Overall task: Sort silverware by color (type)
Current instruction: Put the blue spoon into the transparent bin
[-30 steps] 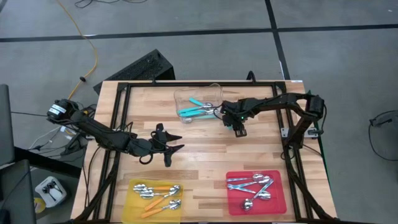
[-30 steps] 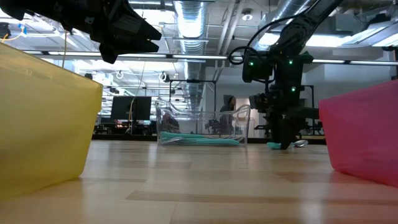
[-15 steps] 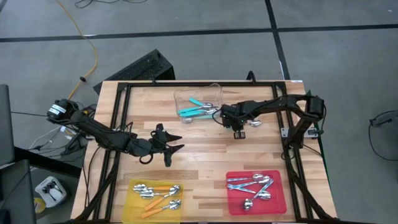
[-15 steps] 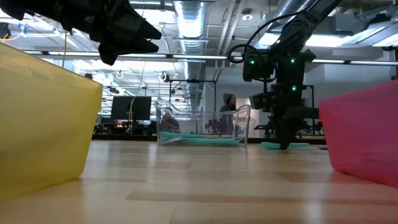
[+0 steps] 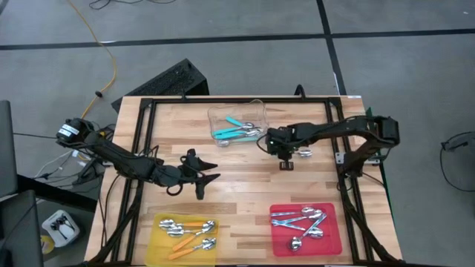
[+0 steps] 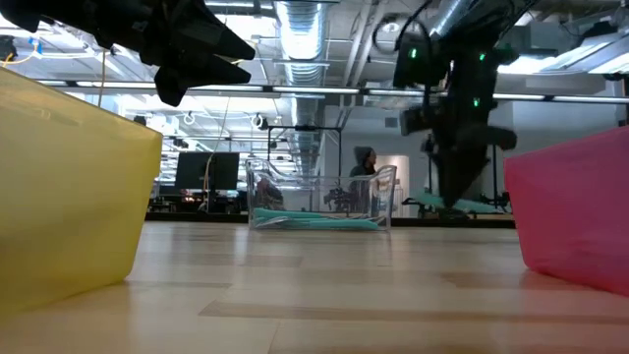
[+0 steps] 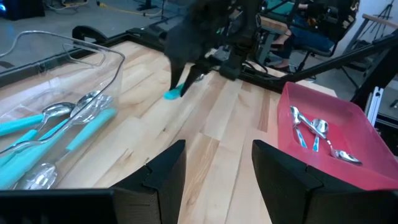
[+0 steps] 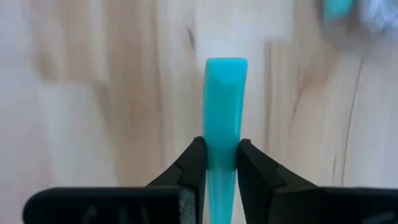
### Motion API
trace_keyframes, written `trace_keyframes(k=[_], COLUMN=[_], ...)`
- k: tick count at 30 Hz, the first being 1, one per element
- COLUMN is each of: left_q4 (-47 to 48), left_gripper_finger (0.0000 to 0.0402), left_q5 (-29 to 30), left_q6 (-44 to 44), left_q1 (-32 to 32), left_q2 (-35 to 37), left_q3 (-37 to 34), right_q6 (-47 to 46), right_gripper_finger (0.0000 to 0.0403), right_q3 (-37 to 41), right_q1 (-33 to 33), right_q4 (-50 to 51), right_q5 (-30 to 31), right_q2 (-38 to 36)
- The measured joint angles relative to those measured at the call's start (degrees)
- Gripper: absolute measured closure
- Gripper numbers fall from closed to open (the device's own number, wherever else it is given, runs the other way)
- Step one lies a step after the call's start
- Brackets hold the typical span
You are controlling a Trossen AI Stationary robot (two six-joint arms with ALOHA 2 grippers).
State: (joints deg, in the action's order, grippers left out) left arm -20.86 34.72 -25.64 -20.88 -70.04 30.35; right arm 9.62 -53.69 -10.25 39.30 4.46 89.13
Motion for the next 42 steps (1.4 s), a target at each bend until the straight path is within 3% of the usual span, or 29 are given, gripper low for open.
trace_keyframes(k=[11,18,24,30,34,42], left_q4=[-0.01,-0.03,0.07,1.01,1.08,2.58], left_gripper_finger=[0.0235,0.0235,0.0235,0.0235,0.0235,0.0235], left_q5=[-0.02,0.04,-0.64,-1.38,-1.40,-1.51], left_q6=[-0.75,-0.71,-0.73,-0.73,-0.73,-1.06], left_q1=[0.00,0.00,0.01,0.00,0.00,-0.13], left_q2=[0.00,0.02,0.02,0.02,-0.18,-0.37], left_q3=[0.00,0.00,0.00,0.00,0.00,0.00], right_q6=[-5.95,-3.78,5.64,13.50,13.76,5.36], right_gripper_finger=[0.0315,0.0315,0.0315,0.0315,0.0315,0.0315], right_q3=[-0.09,-0.15,-0.17,-0.22,-0.22,-0.21], right_q1=[8.07,12.21,13.54,11.00,7.21,-1.37], right_q4=[-4.51,-25.16,-49.46,-70.17,-76.99,-77.29], right_q5=[0.69,6.32,12.00,12.38,12.38,13.93], right_q2=[-11.22,-13.44,-10.19,-3.54,1.91,10.15])
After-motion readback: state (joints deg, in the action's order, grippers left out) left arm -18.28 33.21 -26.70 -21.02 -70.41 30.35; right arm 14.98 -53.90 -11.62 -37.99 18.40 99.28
